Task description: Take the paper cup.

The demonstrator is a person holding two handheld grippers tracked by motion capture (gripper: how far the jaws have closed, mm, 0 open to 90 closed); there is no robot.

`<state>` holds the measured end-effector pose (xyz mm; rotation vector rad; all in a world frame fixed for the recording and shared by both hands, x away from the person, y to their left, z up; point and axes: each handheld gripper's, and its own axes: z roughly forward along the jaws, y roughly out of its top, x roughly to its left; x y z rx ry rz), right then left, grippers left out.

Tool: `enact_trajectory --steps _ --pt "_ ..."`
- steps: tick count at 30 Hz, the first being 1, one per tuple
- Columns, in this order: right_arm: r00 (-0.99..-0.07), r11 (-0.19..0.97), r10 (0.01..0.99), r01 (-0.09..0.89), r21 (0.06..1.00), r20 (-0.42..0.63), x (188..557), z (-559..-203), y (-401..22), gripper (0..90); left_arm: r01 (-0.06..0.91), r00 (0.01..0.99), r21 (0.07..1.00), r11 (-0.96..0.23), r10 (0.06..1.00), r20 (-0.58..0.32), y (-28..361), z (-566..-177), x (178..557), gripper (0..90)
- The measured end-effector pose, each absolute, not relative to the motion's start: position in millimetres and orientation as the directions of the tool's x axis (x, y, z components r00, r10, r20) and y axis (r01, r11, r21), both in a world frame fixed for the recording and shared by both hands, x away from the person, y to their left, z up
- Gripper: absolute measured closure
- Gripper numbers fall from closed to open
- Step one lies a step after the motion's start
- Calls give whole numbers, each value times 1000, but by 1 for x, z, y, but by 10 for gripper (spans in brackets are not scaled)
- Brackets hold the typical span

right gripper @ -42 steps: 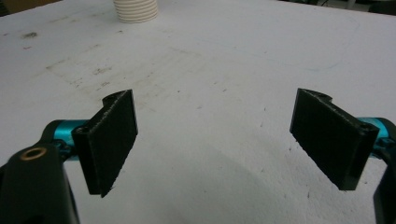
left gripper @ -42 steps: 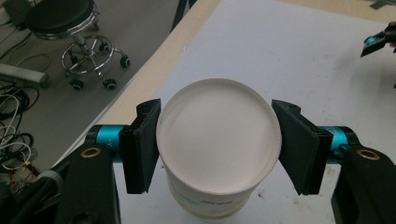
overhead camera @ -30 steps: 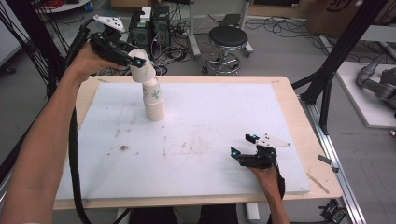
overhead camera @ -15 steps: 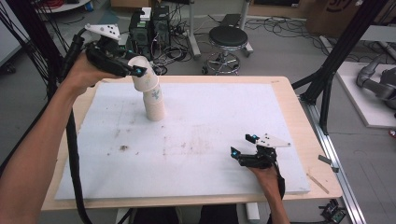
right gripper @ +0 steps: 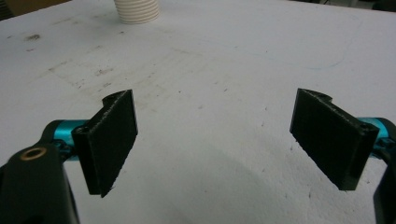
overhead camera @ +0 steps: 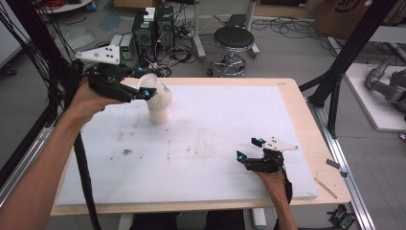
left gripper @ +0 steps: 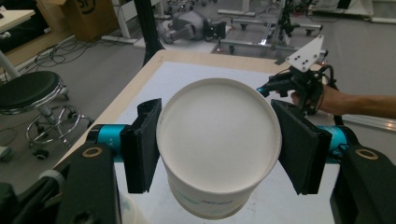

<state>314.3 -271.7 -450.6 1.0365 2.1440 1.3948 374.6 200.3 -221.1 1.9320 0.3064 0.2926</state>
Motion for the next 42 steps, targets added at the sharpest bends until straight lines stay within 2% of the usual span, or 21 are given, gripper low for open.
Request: enact_trajectory --steps 15,25,33,42 --pt "-653 238 754 371 898 71 314 -451 -271 151 75 957 972 -225 289 -7 190 -293 344 368" --pt "-654 236 753 364 901 67 314 -451 -272 151 84 959 977 -196 282 -26 191 -329 327 367" --pt "-654 236 754 364 901 67 314 -451 -272 151 87 959 985 -150 278 -43 195 -349 323 367" --pt "-656 233 752 369 900 74 314 -451 -272 151 105 962 979 -176 267 -56 188 -359 329 366"
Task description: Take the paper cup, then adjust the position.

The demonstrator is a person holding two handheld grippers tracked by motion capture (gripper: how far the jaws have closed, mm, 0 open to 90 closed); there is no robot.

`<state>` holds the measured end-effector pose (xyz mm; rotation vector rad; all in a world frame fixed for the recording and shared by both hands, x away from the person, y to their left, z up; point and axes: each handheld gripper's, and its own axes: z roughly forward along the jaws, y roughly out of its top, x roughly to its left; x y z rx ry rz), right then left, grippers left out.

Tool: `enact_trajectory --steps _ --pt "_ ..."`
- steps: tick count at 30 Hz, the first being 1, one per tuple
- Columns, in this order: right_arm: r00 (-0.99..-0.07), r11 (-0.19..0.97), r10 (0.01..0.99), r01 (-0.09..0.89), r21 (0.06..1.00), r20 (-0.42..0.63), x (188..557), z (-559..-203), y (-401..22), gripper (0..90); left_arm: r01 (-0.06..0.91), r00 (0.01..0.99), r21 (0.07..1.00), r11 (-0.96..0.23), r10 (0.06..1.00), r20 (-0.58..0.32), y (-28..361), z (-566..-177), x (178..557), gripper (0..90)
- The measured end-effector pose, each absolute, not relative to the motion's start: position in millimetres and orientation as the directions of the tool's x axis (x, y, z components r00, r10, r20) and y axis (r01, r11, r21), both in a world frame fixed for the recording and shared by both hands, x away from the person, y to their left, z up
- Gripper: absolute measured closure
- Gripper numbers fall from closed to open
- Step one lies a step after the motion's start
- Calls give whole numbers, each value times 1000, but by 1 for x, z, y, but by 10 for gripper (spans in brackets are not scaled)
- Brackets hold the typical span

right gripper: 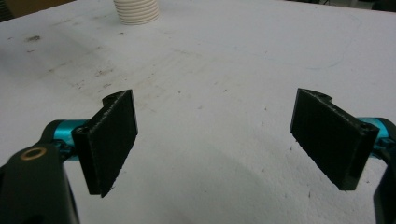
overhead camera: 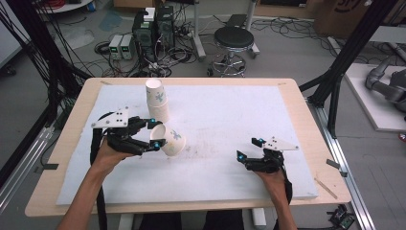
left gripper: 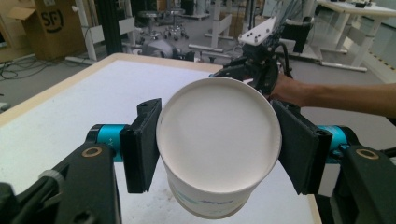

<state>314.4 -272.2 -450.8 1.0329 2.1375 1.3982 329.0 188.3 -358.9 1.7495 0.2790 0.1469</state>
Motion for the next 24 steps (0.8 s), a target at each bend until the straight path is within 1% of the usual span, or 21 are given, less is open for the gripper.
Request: enact_trajectory --steps 3,7,14,24 --pt "-658 241 750 368 898 68 314 -451 -271 151 106 962 976 -188 270 -52 187 -361 331 366" --pt "-658 232 750 363 902 72 313 -451 -272 151 102 961 981 -168 270 -54 189 -359 330 366" --pt "-665 238 743 367 900 75 314 -451 -272 151 98 963 980 -171 263 -50 189 -359 329 366" --pt "-683 198 719 378 904 128 318 -450 -279 151 107 962 980 -166 267 -60 190 -363 328 366"
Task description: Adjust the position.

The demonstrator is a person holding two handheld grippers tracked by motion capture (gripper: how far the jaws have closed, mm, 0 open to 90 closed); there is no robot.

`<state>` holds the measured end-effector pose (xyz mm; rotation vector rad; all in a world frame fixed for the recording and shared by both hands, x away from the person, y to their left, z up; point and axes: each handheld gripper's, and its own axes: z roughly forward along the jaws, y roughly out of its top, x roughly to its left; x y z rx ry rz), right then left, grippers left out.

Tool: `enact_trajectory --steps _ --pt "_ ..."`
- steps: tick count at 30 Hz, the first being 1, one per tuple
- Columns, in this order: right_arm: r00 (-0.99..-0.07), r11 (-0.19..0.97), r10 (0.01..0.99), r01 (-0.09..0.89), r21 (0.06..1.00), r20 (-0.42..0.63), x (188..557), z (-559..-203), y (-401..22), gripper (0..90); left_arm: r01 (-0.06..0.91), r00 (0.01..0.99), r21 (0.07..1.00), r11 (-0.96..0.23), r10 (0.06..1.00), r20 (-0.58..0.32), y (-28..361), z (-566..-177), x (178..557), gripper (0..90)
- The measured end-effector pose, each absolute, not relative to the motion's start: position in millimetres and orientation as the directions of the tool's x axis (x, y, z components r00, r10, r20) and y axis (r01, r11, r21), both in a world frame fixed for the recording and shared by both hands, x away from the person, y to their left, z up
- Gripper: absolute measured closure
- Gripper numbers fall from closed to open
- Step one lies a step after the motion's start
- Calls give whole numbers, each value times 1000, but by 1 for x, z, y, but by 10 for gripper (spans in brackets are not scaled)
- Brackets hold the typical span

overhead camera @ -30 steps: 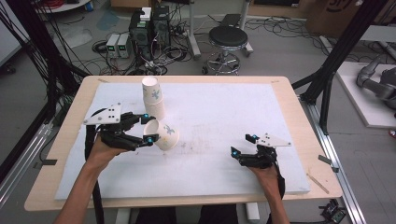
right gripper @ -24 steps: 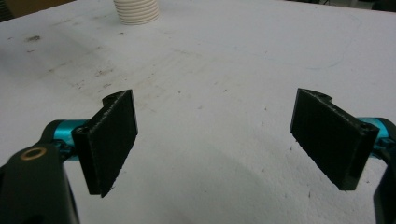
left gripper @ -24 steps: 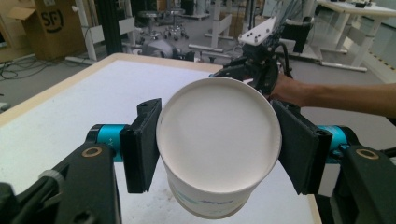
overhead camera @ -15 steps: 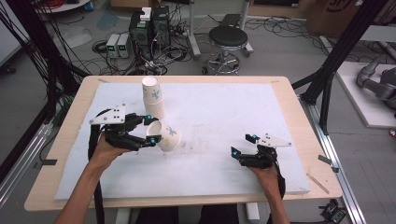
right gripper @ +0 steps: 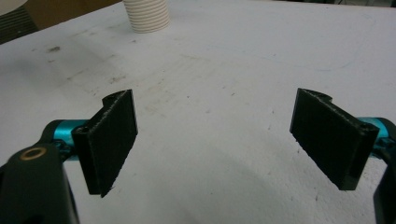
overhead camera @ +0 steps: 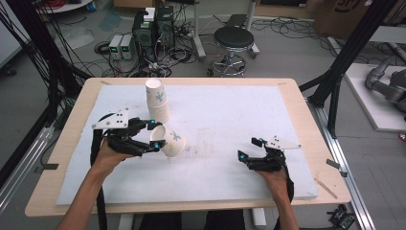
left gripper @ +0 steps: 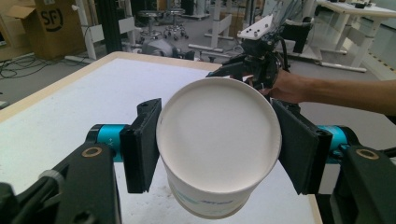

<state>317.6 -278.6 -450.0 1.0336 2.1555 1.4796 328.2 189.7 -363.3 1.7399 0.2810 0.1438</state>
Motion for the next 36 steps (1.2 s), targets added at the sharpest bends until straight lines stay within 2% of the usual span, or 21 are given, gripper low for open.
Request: enact_trajectory --steps 4,7,17,23,27,36 --pt "-696 184 704 367 912 138 316 -444 -283 151 105 964 981 -161 260 -61 189 -364 328 366" --pt "-741 194 659 331 924 127 316 -431 -281 151 104 964 984 -147 256 -64 189 -363 327 366" --pt "-878 244 465 255 936 118 324 -397 -264 151 96 969 985 -144 241 -59 185 -364 327 366" --pt "-928 278 360 210 937 101 329 -379 -250 154 96 972 984 -149 227 -60 180 -364 325 366" --pt "-951 282 293 183 942 97 332 -372 -246 156 91 974 984 -153 218 -56 177 -365 324 366" --pt "-971 320 224 149 936 78 340 -358 -229 156 92 976 984 -155 212 -58 174 -365 323 366"
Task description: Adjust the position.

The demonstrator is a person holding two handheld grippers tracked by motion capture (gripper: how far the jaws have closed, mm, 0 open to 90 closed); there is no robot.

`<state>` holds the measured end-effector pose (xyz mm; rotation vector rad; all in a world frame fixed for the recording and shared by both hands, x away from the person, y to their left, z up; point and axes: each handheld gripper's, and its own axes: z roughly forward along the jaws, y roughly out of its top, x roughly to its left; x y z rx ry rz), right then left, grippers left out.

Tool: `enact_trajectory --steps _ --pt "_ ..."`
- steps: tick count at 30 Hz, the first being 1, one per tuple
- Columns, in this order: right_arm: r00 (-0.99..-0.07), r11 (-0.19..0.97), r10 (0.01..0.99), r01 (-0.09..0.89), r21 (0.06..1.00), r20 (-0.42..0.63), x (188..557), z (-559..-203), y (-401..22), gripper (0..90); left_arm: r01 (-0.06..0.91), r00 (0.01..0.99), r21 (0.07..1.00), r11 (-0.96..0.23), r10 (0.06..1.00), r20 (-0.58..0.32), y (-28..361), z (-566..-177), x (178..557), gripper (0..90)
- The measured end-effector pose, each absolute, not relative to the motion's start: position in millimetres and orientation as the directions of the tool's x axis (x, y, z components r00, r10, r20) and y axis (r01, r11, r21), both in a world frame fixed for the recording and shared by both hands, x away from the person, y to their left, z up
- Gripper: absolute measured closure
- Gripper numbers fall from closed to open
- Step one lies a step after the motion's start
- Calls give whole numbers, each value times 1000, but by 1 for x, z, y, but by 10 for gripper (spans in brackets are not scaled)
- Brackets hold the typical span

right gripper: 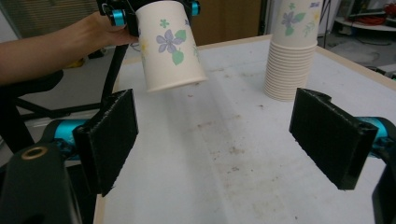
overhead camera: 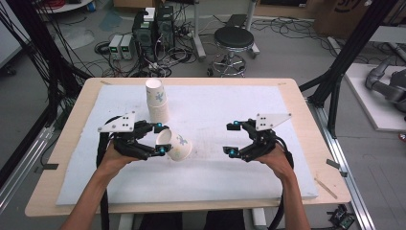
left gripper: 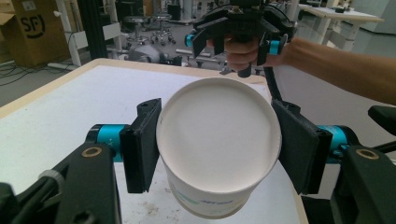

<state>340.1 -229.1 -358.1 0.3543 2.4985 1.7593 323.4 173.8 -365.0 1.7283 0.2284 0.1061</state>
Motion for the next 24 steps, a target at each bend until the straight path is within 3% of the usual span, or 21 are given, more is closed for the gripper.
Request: enact_trajectory --steps 12,24 --pt "-994 352 88 85 932 58 347 -351 -185 156 97 979 985 -143 190 -69 164 -364 321 366" --pt "-997 378 20 77 923 75 350 -359 -156 156 94 985 983 -159 157 -69 142 -364 319 365"
